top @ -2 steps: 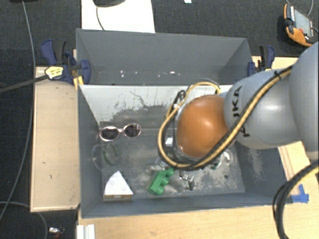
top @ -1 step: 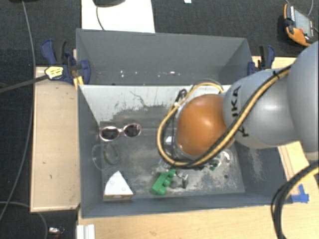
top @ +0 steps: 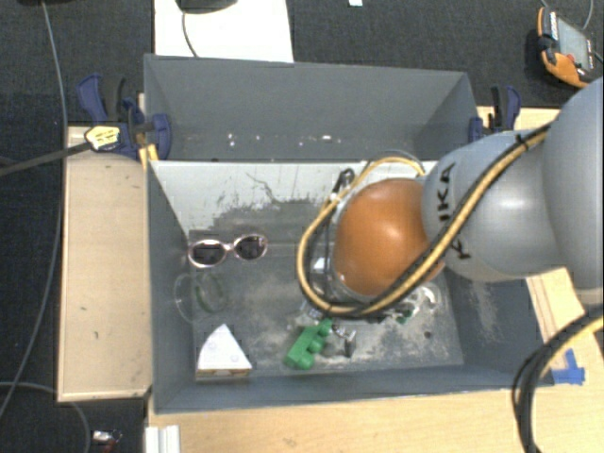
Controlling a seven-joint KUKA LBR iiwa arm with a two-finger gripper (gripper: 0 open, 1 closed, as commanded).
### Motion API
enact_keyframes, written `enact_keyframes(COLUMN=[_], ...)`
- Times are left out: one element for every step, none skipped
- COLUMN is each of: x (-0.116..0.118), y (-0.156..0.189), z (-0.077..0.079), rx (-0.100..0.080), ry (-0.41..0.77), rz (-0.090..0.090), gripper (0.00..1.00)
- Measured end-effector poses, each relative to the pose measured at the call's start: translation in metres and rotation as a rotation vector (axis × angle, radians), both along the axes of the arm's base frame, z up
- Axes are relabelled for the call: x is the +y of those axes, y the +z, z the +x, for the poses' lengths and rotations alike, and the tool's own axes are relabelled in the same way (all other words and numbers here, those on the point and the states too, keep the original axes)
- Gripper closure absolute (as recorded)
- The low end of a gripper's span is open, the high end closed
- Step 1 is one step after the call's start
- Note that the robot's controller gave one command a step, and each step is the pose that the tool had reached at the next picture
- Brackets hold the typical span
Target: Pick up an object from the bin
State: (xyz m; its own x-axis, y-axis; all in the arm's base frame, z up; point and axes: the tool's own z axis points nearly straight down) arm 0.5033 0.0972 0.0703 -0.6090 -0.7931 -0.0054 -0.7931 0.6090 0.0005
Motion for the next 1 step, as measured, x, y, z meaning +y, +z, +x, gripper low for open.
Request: enact_keyframes(x=[0.0002], y=[0.0181], z=[-0.0007], rx=[0.001], ry=[-0.004], rz=[0.001], gripper=[1.00])
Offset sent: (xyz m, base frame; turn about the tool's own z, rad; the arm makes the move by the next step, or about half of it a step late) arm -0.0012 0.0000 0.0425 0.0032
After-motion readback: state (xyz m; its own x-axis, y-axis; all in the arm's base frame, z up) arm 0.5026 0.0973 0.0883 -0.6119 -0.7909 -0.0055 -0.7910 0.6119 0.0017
